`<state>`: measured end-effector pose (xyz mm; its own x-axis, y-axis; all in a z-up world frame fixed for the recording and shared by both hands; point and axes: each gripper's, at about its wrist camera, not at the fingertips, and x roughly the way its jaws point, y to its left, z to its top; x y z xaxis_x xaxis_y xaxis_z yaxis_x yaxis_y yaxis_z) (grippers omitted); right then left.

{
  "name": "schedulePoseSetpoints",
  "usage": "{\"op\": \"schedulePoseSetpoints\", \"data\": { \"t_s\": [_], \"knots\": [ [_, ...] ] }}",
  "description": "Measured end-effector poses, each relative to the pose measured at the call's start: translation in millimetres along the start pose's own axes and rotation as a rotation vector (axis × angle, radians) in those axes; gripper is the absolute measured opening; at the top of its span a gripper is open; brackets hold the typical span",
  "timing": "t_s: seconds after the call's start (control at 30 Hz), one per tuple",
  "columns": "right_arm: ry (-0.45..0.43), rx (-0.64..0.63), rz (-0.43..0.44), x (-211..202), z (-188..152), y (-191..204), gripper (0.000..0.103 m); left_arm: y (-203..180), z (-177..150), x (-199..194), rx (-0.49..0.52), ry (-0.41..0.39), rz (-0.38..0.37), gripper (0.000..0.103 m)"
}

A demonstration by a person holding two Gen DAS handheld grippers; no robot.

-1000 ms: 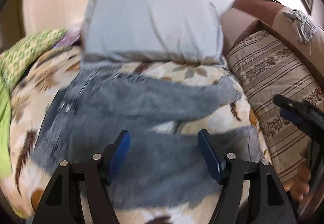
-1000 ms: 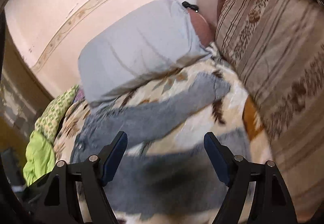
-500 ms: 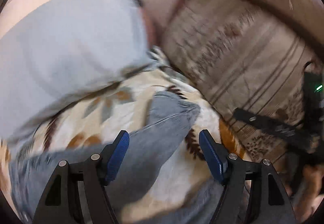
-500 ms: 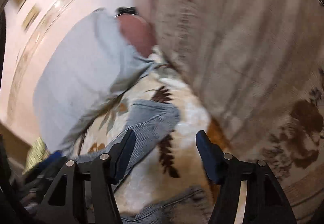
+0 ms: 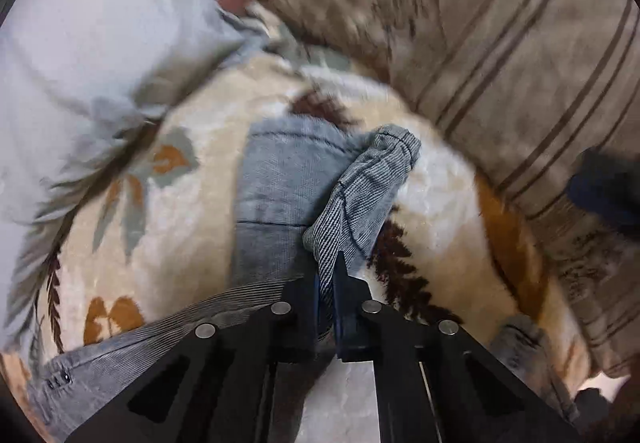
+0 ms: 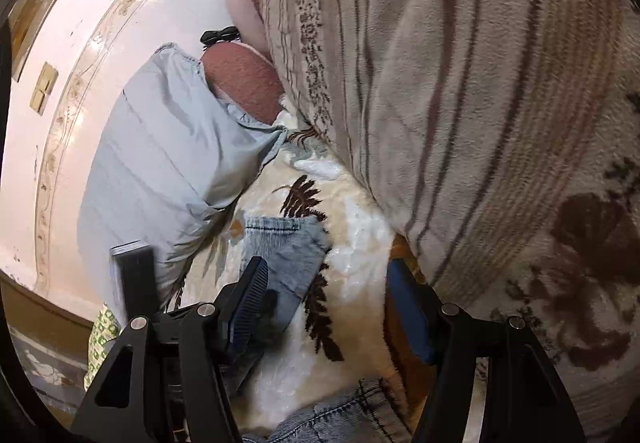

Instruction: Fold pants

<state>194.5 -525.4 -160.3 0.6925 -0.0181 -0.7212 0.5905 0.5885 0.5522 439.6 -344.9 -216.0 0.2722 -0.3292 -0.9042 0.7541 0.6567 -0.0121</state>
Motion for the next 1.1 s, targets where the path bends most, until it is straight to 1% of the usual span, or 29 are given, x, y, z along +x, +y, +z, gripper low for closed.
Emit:
{"op": "schedulePoseSetpoints", "data": {
  "t_s": [0.03,0.07,0.1,0.13,0.17,0.2,0.23,0.27,0.3,0.4,0.43,0.47,0.5,0.53,0.57,0.63,0.67,0.7,0.73,0.77,0.8,0.87,0.9,0.97,1.0,1.03,1.07,1.1],
  "knots": [
    [0.003,0.0,0.004,1.2,0.0,0.3,0.064,6.7,-0.5,-11.3,-0.017,-0.025,-0.025,0.004],
    [0.007,-0.001,-0.001,3.7,0.7,1.5,0.064,23.0,0.1,-31.6,-0.055,-0.062,-0.078,0.004],
    [0.012,-0.01,-0.009,6.8,2.0,4.1,0.064,31.8,-1.1,-45.2,-0.082,-0.089,-0.099,0.004],
    [0.024,-0.018,-0.02,13.7,5.2,9.0,0.064,48.7,-0.4,-65.0,-0.121,-0.124,-0.146,0.004],
    [0.06,-0.018,-0.014,25.5,9.8,15.7,0.064,55.5,0.1,-78.0,-0.136,-0.146,-0.167,0.004],
    [0.094,-0.021,0.006,35.2,12.5,21.2,0.064,64.0,2.3,-89.6,-0.153,-0.164,-0.168,0.004],
    [0.138,-0.033,0.055,50.9,14.9,31.0,0.064,73.2,0.6,-98.0,-0.169,-0.174,-0.172,0.004],
    [0.15,-0.042,0.091,61.9,14.9,38.5,0.064,88.4,1.9,-103.3,-0.184,-0.18,-0.172,0.004],
    [0.161,-0.052,0.112,73.1,13.2,45.4,0.064,94.9,0.5,-104.7,-0.189,-0.175,-0.164,0.004],
    [0.244,-0.074,0.139,110.6,-5.0,61.8,0.064,112.6,-3.9,-96.3,-0.208,-0.144,-0.13,0.004],
    [0.256,-0.091,0.138,116.8,-10.7,65.7,0.064,117.7,-4.4,-90.3,-0.213,-0.128,-0.116,0.004],
    [0.265,-0.119,0.119,123.4,-16.0,70.7,0.064,123.8,-5.1,-80.9,-0.222,-0.105,-0.091,0.004],
    [0.272,-0.152,0.082,132.5,-21.1,76.4,0.063,128.2,-5.6,-72.3,-0.228,-0.083,-0.062,0.004],
    [0.278,-0.164,0.06,140.1,-24.0,78.9,0.06,132.8,-5.9,-64.1,-0.238,-0.068,-0.032,0.004],
    [0.29,-0.156,0.057,150.1,-25.5,80.2,0.054,141.8,-6.0,-53.9,-0.253,-0.051,-0.011,0.004],
    [0.296,-0.16,0.057,163.6,-21.2,85.0,0.048,156.4,-6.2,-43.0,-0.278,-0.039,-0.004,0.004],
    [0.282,-0.176,0.039,167.9,-16.4,88.5,0.052,170.4,-5.2,-34.7,-0.289,-0.031,0.001,0.004],
    [0.275,-0.188,0.023,173.3,-10.0,92.0,0.052,163.7,-8.4,-34.2,-0.289,-0.028,0.013,0.004],
    [0.28,-0.186,0.023,177.0,-6.9,93.4,0.052,169.3,-9.8,-29.5,-0.292,-0.023,0.026,0.004],
    [0.298,-0.188,0.022,182.9,-4.9,95.1,0.052,181.4,-9.4,-22.6,-0.306,-0.018,0.022,0.004],
    [0.312,-0.199,0.016,188.9,-4.3,99.2,0.052,183.3,-12.7,-18.6,-0.314,-0.016,0.016,0.004],
    [0.298,-0.253,-0.004,189.9,-6.4,106.6,0.052,195.2,-12.1,-9.8,-0.326,-0.019,0.017,0.004],
    [0.296,-0.285,-0.019,190.5,-10.5,112.4,0.052,187.1,-15.3,-10.5,-0.329,-0.022,0.012,0.004],
    [0.294,-0.318,-0.019,191.0,-20.0,123.9,0.046,194.5,-15.3,-5.8,-0.339,-0.031,0.004,0.004],
    [0.299,-0.338,-0.013,191.1,-24.6,129.3,0.044,190.1,-20.3,-6.2,-0.344,-0.038,0.0,0.004],
    [0.307,-0.365,-0.02,192.7,-30.1,135.1,0.041,187.4,-17.0,-8.3,-0.349,-0.043,-0.009,0.004],
    [0.301,-0.39,-0.046,194.7,-34.9,139.4,0.03,191.9,-14.9,-5.6,-0.354,-0.046,-0.016,0.004],
    [0.291,-0.412,-0.071,195.8,-37.7,142.6,0.018,172.1,-22.8,-13.7,-0.355,-0.047,-0.015,0.004]
  ]
}}
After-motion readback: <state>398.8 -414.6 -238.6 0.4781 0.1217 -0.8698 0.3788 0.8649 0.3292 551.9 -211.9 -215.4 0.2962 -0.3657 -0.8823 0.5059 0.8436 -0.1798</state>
